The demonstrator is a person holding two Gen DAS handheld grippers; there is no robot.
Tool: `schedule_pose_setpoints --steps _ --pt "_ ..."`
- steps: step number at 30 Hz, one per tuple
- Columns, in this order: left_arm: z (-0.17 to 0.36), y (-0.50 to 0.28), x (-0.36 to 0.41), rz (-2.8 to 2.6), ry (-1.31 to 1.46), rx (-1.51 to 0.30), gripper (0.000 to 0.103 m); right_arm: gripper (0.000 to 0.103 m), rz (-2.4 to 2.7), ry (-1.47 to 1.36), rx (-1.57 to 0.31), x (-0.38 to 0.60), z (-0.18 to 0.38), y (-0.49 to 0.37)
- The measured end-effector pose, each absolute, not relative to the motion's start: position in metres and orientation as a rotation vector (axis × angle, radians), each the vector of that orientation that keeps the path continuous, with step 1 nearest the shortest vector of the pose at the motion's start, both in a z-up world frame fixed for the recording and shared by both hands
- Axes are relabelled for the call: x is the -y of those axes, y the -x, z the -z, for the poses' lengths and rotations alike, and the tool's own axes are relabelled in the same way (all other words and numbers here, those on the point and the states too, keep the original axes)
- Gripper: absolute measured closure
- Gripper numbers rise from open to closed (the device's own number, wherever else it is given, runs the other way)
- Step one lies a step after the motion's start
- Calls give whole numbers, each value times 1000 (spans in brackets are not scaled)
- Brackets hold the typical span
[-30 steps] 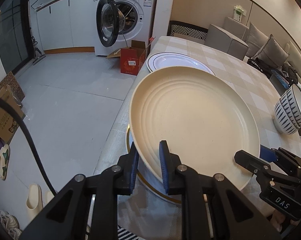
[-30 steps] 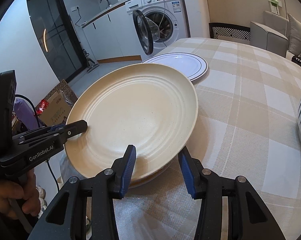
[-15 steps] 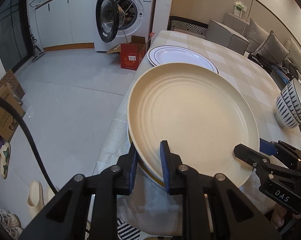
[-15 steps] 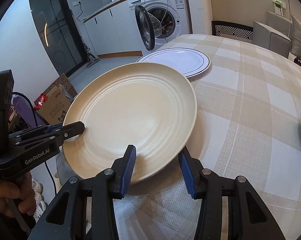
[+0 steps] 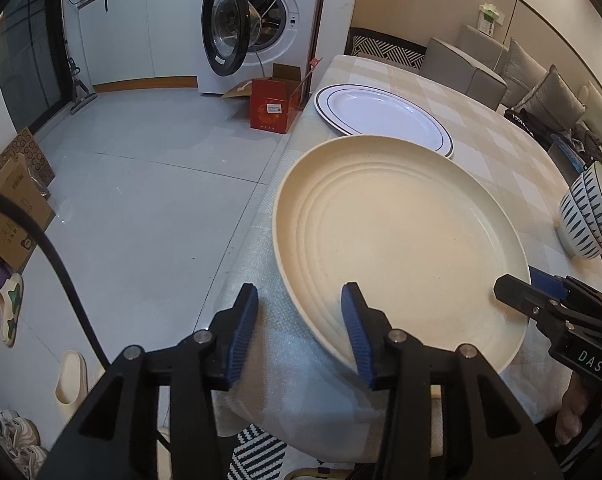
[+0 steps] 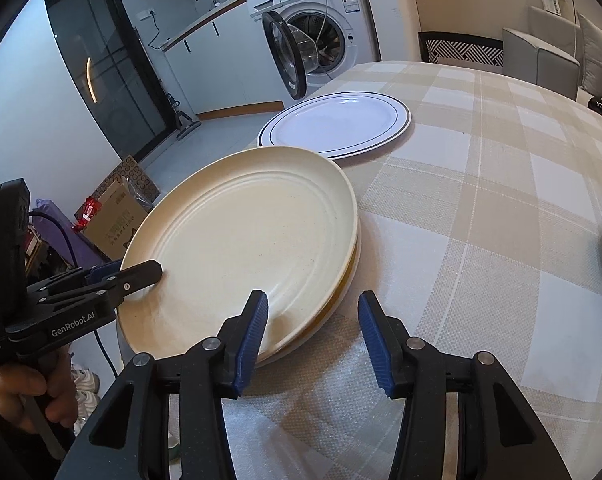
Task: Organize plates and bowls
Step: 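Open the left gripper and pull it back from the plates, then move the left tool to the other gold-rimmed white plate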
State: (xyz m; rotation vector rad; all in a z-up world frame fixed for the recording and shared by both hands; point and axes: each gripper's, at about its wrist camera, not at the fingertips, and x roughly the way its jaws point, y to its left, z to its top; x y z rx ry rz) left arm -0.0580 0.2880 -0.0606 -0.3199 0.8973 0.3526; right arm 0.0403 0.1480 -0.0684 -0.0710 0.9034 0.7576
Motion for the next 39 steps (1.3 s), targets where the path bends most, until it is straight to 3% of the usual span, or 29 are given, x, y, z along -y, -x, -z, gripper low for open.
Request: schedule_pose_setpoints --steps 4,6,12,15,18,20,21,39 --pt "60 59 -290 -350 334 -905 55 49 -762 76 -897 -146 67 -41" --pt "57 60 -292 -346 342 -902 54 36 -760 74 -888 -145 64 -41" --pt "42 67 -295 -345 318 -857 48 16 -750 53 -850 -131 42 -45" --pt "31 69 -300 -346 325 -821 24 12 -753 37 -847 -122 27 -52" --pt "19 67 -304 -334 331 -791 18 9 -765 10 -847 -112 12 -63" --pt "10 66 -307 -322 330 -769 3 5 -762 -4 -845 -108 2 -67" --pt "4 64 -308 -312 328 -753 0 4 -764 -18 -845 -105 -3 -71" --pt "-35 -12 -339 -274 269 -722 0 1 -781 -62 -857 -122 -28 -131"
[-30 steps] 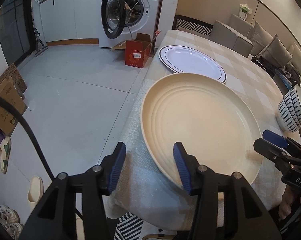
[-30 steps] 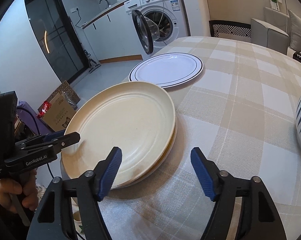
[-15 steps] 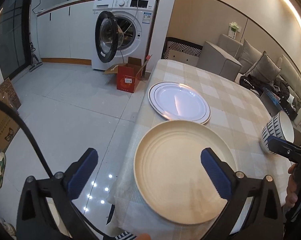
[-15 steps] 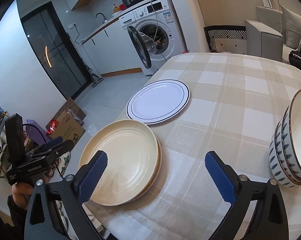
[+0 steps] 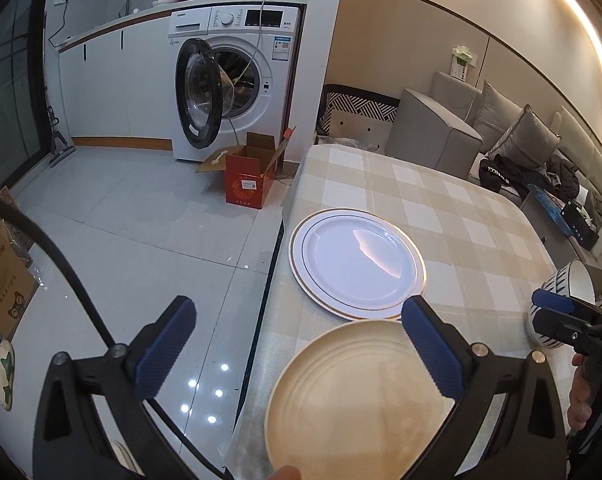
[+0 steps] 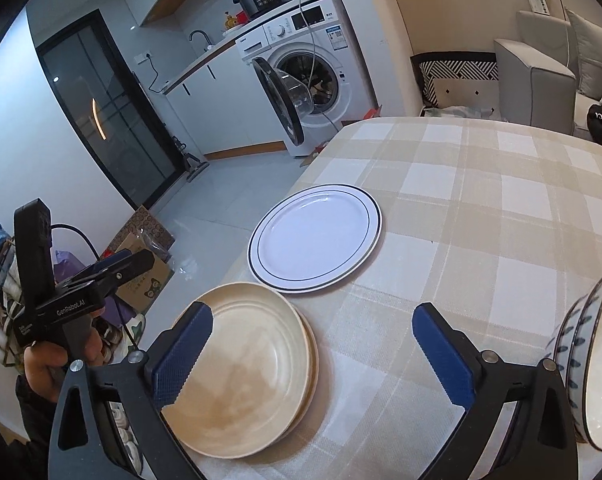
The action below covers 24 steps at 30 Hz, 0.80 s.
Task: Organize plates and bowls
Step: 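Move the left tool to the other gold-rimmed white plate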
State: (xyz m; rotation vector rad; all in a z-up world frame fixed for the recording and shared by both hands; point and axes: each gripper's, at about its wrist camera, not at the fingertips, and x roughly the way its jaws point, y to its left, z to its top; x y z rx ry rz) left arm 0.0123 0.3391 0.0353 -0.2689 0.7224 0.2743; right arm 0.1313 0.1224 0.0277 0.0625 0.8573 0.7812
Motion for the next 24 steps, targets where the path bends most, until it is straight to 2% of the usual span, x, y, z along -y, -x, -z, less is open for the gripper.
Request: schedule_pose_setpoints --steps 13,22,24 --pt "-14 -84 -352 -252 222 -807 0 1 -807 -127 -891 -147 -14 -195" --pt "21 -125 -363 -243 234 -886 2 2 -816 -168 -966 -171 22 -239" --pt "29 -132 -365 -244 229 -906 2 5 -818 -170 -985 -176 32 -246"
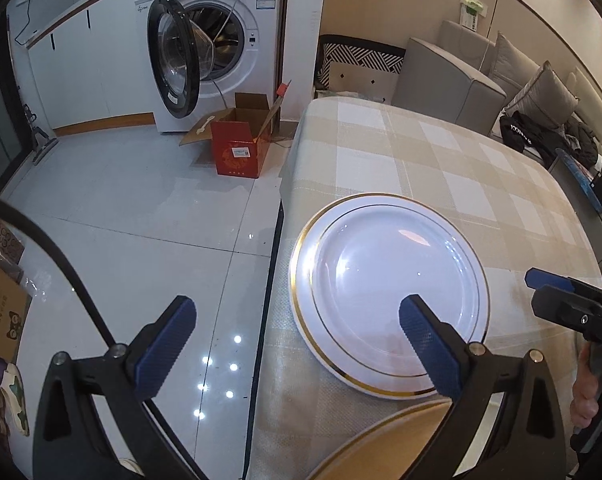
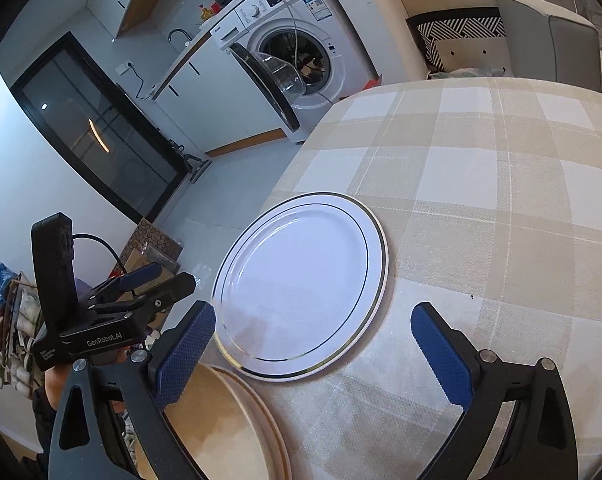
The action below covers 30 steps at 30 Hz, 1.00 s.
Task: Organize plates and bowls
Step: 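Move the left tool to the other gold-rimmed white plate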
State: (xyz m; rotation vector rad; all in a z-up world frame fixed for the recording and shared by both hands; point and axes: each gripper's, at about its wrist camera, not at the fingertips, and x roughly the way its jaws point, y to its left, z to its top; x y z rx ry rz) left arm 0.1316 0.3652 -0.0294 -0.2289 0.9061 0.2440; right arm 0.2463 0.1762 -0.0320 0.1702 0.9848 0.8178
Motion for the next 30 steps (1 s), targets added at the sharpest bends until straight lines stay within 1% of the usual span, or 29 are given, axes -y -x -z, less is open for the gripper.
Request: schedule_pose_setpoints --steps 3,6,10,12,14,15,16,17,19,21,23,24,30 --pt "38 -140 -368 -241 230 -924 2 9 -804 -162 -1002 -182 45 -256" --pt "44 -148 -368 -229 226 -941 2 10 -803 -168 -1019 -185 55 -263" --pt "48 -157 -370 -210 229 -973 10 13 -805 -158 -1028 -190 63 -268" --pt "51 -161 -370 -202 222 -993 15 15 -808 -153 -1016 -192 63 -269" --pt "53 -164 -368 -182 218 -1007 24 19 -819 -159 -1019 -194 64 -270" --pt "54 -165 -367 -171 216 -1015 27 20 -822 -159 -1016 -195 64 -270" --pt "56 -166 -366 -160 213 -1023 36 21 -823 -157 -1012 -195 64 -270" --pt "57 -167 -365 -150 209 -1030 47 26 -830 -158 -1011 -196 64 -270" --pt "58 -168 -362 -136 199 -1034 54 28 -839 -155 -1012 -198 64 -269" --pt "56 -167 -360 -153 175 -1031 57 30 -836 -143 -1008 -200 64 -267" --pt "54 -166 -360 -163 166 -1021 64 31 -829 -136 -1005 -200 64 -266" --pt "52 -165 -361 -169 161 -1017 65 32 -827 -136 -1004 -199 64 -266" --pt "47 -160 -362 -174 147 -996 67 33 -830 -138 -993 -197 61 -262"
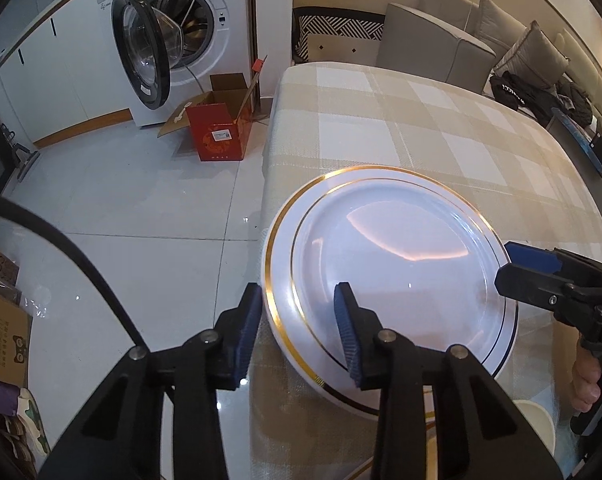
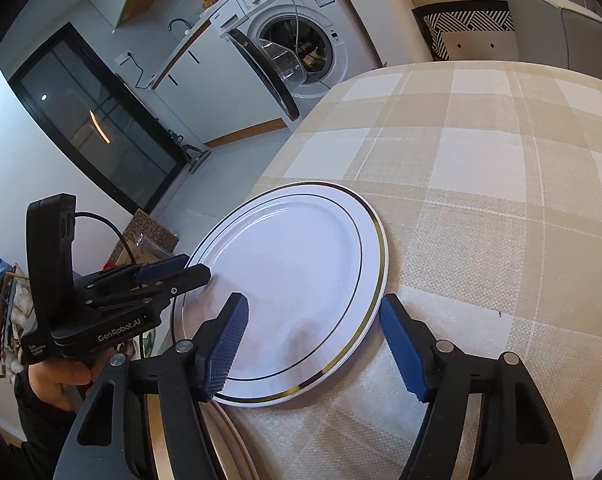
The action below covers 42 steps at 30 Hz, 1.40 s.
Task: Organize plates and bowls
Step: 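Close the left gripper on the white plate's gold rim, then lift the white plate with the left gripper and carry it over the cream plate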
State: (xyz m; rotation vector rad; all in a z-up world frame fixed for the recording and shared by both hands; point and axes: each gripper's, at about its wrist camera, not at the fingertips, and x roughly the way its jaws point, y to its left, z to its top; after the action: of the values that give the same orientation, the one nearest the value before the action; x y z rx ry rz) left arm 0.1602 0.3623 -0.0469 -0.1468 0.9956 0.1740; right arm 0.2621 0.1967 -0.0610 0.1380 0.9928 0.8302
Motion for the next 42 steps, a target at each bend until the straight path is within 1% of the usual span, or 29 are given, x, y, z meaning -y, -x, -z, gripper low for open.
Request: schedule_pose_setpoints --steps 4,7,9,11,14,21,26,29,34,42 --pt "44 -158 -360 -186 125 -981 67 33 -827 -117 -976 -198 58 -258" --pt "46 -156 -359 -186 110 -990 67 36 -821 -101 -974 -200 59 -256" --pt "48 -155 -360 -184 109 -1000 67 43 -810 -93 -978 -199 61 -256" --pt "51 -155 -361 -184 122 -1013 68 45 -812 -120 -1000 -197 64 -259" --pt "58 -157 -361 -177 125 -1055 67 45 -820 -157 -1016 -192 65 -262" --pt "57 -160 -358 -176 104 -1050 68 46 -850 -227 -1042 -186 67 -269" --pt "52 -158 -358 -163 104 -1031 69 46 -834 -187 -1011 -187 66 -261" --pt "54 -159 -357 -166 96 -1040 69 51 -801 -106 -994 -193 64 -257" --pt "57 -160 -359 -167 97 -1049 69 51 -741 38 -961 -201 62 -252" --pt "58 -163 -358 -146 101 -1055 69 50 -786 -22 -1018 -200 63 -269"
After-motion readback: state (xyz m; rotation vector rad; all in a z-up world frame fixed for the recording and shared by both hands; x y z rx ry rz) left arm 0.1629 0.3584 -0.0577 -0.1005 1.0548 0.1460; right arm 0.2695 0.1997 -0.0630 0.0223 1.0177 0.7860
